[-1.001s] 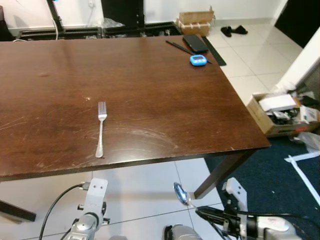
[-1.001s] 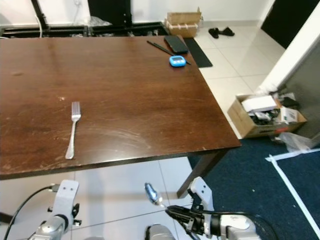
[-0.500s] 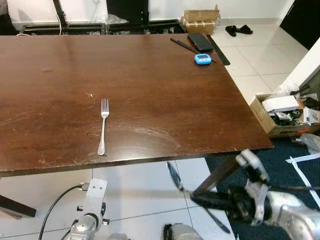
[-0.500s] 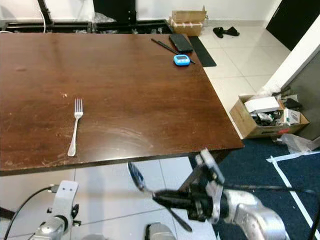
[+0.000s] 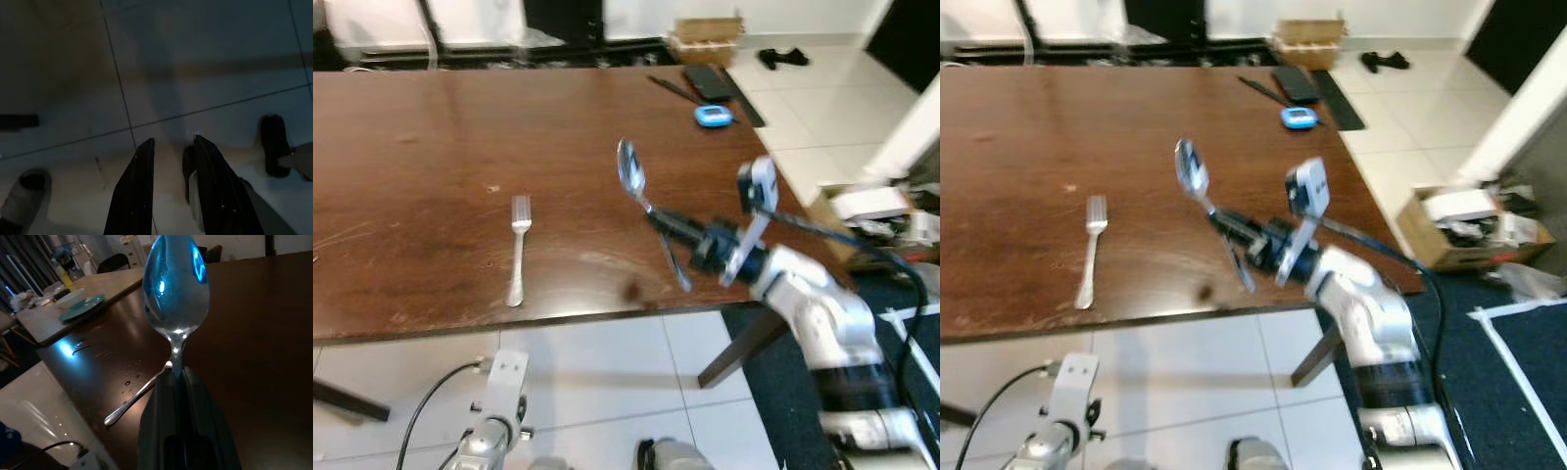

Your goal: Setting the table

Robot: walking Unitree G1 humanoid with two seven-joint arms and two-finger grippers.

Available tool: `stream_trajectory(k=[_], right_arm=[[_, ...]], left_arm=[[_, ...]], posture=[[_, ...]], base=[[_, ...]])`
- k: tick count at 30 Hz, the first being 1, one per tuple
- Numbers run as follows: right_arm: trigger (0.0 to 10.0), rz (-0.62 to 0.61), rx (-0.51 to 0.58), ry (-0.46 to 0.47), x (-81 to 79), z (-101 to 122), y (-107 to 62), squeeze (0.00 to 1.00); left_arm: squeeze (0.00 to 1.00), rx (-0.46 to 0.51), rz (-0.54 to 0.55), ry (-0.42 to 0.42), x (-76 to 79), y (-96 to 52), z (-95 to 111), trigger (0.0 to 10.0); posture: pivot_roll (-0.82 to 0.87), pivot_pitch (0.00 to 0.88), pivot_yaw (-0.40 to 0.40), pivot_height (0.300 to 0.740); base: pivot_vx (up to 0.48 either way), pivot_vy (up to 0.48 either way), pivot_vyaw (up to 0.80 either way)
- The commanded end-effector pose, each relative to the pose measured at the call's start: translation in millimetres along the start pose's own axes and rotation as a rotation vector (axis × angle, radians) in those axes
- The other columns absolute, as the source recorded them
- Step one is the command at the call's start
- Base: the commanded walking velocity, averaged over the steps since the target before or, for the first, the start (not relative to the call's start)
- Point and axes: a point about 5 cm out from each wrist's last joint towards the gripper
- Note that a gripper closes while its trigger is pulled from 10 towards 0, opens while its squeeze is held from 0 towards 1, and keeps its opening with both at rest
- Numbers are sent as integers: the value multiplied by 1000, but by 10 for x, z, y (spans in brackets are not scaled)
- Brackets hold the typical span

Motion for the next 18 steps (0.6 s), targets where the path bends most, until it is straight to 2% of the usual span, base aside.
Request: stream_trajectory(k=[1,3,10,12,14,15,18], right_arm=[[10000,-142,-86,-20,126,-140,66,0],[10000,-253,-149,-102,210,-180,218,0],[10000,-388,-177,-92,275,-210,301,0],[10000,-504,-229,-109,288,-283,344,0],[10000,-524,-241,-114,290,-295,351,0],[10000,-583,-305,-96,297,-410,375,0],[10000,-609,-343,-74,278,-502,392,0]], left_arm=[[0,-33,-1,1,-6,-21,-93,10000],[0,-37,0,2,-8,-29,-116,10000],[0,-45,10,-12,-28,-45,-162,10000],[0,-50,15,-19,-39,-59,-199,10000],[0,-50,15,-19,-40,-61,-204,10000],[0,-52,11,-23,-26,-60,-207,10000],[0,-53,8,-25,-10,-58,-204,10000]], posture=[[31,57,12,740],[37,65,6,740],[47,75,-8,740],[43,80,-8,740],[43,80,-8,740],[39,86,-7,740],[38,88,-7,740]], base=[[0,0,0],[0,0,0],[0,0,0],[0,0,0],[0,0,0],[0,0,0],[0,0,0]])
Point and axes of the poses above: a point about 5 cm out from each wrist's last joint towards the gripper, its own y axis pointing out of the wrist towards the gripper, its own z axis along the axis of the wrist's last joint, x = y × z, and after that the axes turned 5 degrees about -y, right-handed
